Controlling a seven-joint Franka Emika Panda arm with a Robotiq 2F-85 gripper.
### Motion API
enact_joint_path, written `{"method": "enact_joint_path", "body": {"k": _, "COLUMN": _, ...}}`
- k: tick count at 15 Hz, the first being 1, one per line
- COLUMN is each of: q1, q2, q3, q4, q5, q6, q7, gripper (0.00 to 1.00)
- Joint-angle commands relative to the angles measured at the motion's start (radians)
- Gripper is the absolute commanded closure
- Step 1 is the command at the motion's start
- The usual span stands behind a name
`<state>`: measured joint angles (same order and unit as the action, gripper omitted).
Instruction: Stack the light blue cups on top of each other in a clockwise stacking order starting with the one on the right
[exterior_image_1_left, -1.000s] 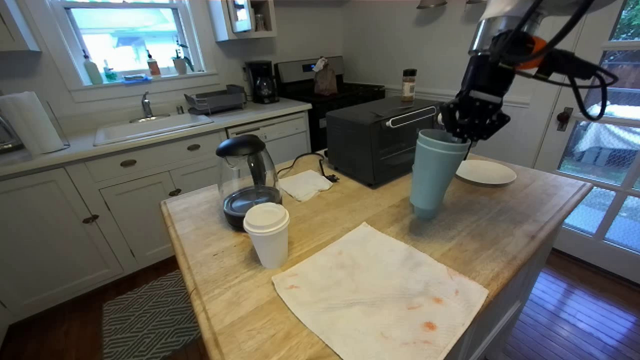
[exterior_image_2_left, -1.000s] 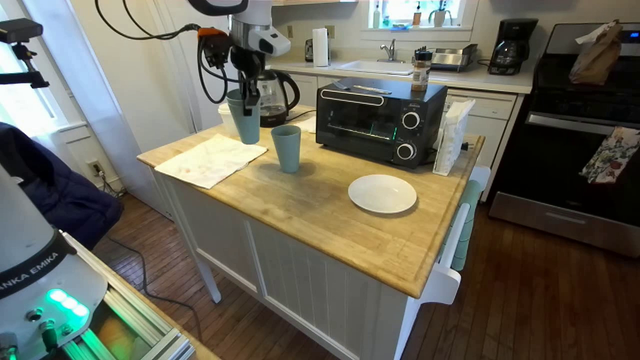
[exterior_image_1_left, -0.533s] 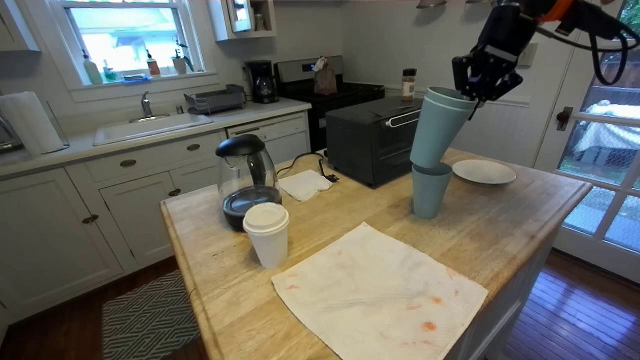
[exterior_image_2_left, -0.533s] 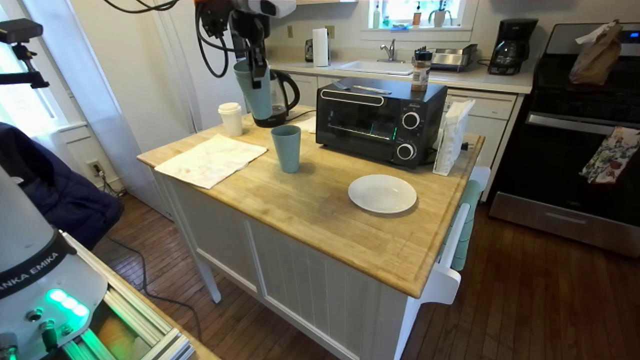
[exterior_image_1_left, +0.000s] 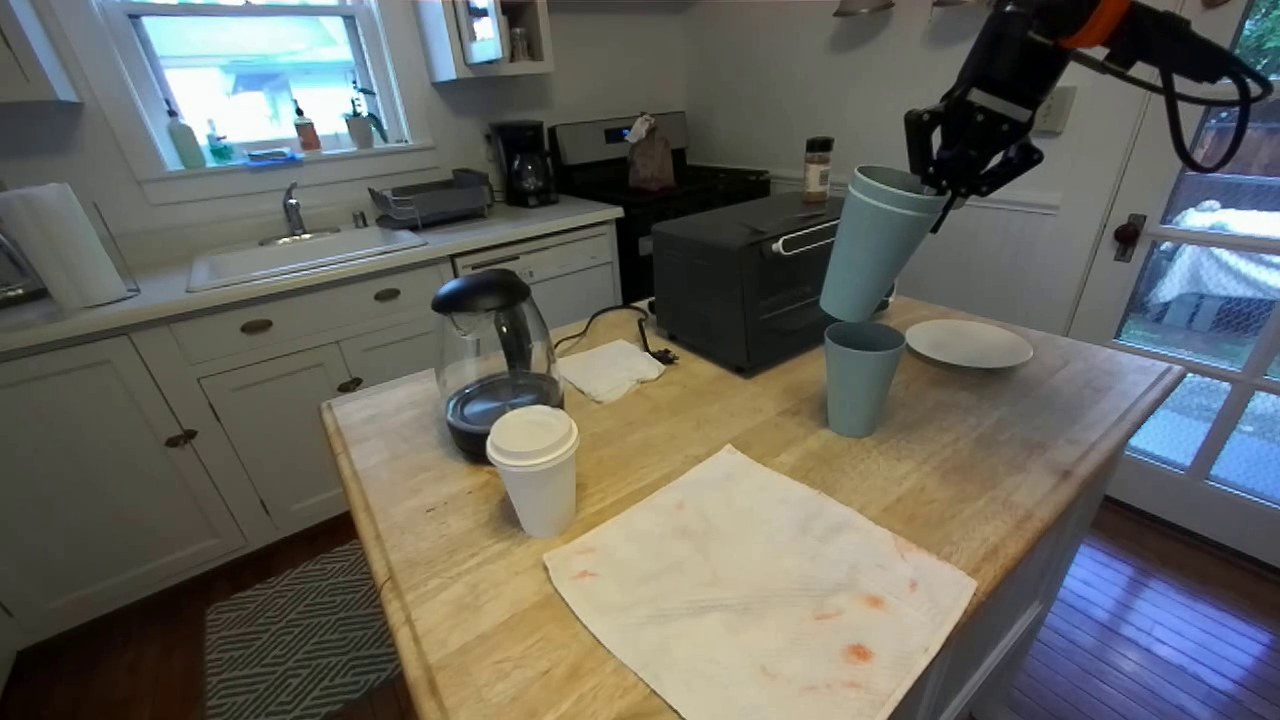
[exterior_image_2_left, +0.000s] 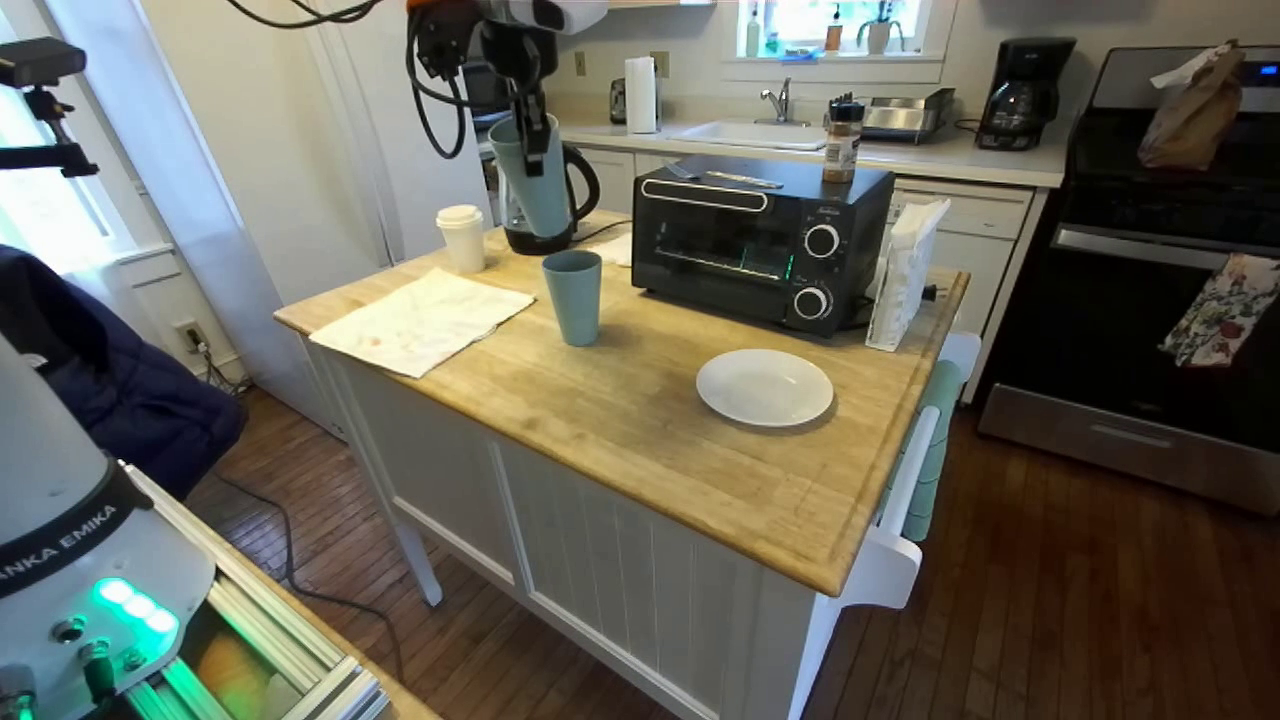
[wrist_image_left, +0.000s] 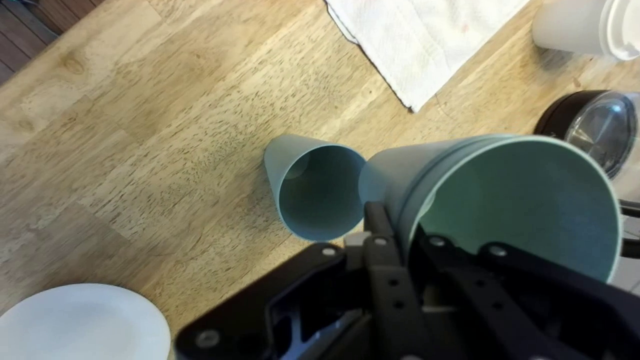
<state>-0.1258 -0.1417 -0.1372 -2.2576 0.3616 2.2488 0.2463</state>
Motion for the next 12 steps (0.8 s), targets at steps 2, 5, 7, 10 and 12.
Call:
{"method": "enact_joint_path", "body": {"k": 2, "q1": -0.008, "q2": 0.044, "q3": 0.004, "q4": 0.028, "q5": -0.020, "q6": 0.046, "q7": 0.061, "gripper": 0.98}}
{"method": "enact_joint_path", "body": {"k": 5, "q1": -0.008, "q2": 0.059, "q3": 0.005, "q4": 0.030, "q5": -0.033, "q6": 0.053, "q7": 0.082, "gripper": 0.98}}
{"method": "enact_joint_path", "body": {"k": 7, "q1": -0.008, "q2": 0.068, "q3": 0.005, "q4": 0.035, "q5": -0.049, "q6": 0.053, "q7": 0.095, "gripper": 0.98}}
{"method": "enact_joint_path", "body": {"k": 10, "q1": -0.010, "q2": 0.076, "q3": 0.005, "q4": 0.038, "q5": -0.081, "q6": 0.055, "q7": 0.122, "gripper": 0.98}}
{"method": "enact_joint_path", "body": {"k": 12, "q1": -0.010, "q2": 0.082, "q3": 0.005, "q4": 0.039, "q5": -0.101, "q6": 0.051, "q7": 0.140, "gripper": 0.98}}
